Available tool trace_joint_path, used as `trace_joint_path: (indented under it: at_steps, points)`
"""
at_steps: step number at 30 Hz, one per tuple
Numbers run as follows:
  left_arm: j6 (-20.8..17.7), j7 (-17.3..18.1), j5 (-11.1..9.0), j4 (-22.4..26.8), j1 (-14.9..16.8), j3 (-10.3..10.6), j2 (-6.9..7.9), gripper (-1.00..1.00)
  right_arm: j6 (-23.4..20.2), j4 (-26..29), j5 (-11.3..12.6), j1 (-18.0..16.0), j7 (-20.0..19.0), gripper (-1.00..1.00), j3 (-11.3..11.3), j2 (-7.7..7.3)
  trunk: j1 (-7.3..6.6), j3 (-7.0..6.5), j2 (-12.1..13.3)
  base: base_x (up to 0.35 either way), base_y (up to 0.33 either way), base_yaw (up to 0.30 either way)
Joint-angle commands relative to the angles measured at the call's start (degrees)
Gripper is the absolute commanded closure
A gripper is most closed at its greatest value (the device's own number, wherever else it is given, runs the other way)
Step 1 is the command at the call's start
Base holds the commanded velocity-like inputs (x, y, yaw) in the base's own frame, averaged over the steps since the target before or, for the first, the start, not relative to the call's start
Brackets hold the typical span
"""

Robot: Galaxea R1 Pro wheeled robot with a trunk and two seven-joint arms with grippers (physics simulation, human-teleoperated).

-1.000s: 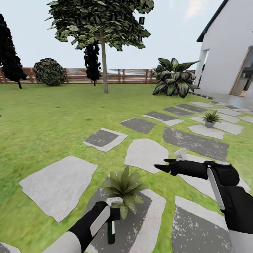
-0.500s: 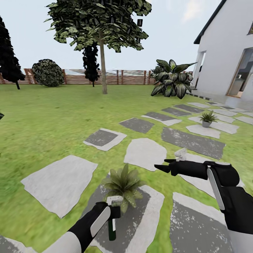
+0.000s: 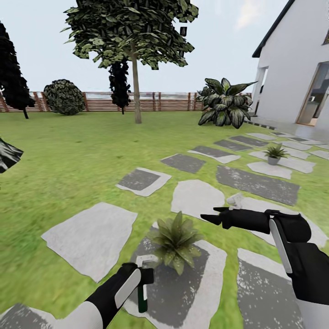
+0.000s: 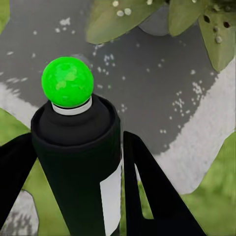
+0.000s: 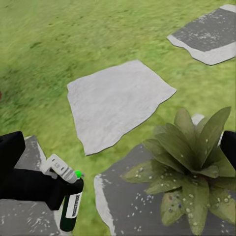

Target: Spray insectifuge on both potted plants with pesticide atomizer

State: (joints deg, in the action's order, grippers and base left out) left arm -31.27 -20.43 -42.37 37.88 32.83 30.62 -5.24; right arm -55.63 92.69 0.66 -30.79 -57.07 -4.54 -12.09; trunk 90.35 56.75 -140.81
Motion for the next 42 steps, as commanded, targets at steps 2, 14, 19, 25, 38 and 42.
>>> trace_joint_path:
  at_steps: [2,14,19,25,38,42]
  points:
    - [0.0,-0.5,-0.6,0.1,0.0,0.3,0.05,1.00,-0.4,0.0,0.0,-0.1,-0.1,-1.00,-0.1,-0.03,0.00,0.06,0.0,0.153,0.314,-0.153]
    - [0.2,0.5,-0.5,0.1,0.0,0.4,-0.19,1.00,-0.4,0.0,0.1,-0.1,-0.1,-1.00,-0.1,-0.04,0.00,0.06,0.0,0.099,0.173,-0.192]
    - [0.2,0.5,-0.5,0.1,0.0,0.4,-0.20,1.00,-0.4,0.0,0.1,-0.1,-0.1,-1.00,-0.2,-0.04,0.00,0.06,0.0,0.003,0.004,-0.023]
    - [-0.2,0.6,-0.7,0.1,0.0,0.5,-0.50,1.00,-0.4,0.0,0.1,-0.1,-0.1,-1.00,-0.1,-0.04,0.00,0.06,0.0,0.000,0.000,-0.117]
    - [-0.3,0.7,-0.5,-2.2,0.0,3.7,-0.31,1.00,-0.4,0.0,0.1,-0.1,-0.1,-1.00,-0.1,-0.04,0.00,0.06,0.0,0.016,0.043,-0.115]
    - [-0.3,0.7,-0.5,-2.2,0.0,3.7,-0.29,1.00,1.9,0.0,0.1,0.1,-0.2,-1.00,-0.1,-0.04,0.00,0.06,0.0,0.107,0.266,-0.234]
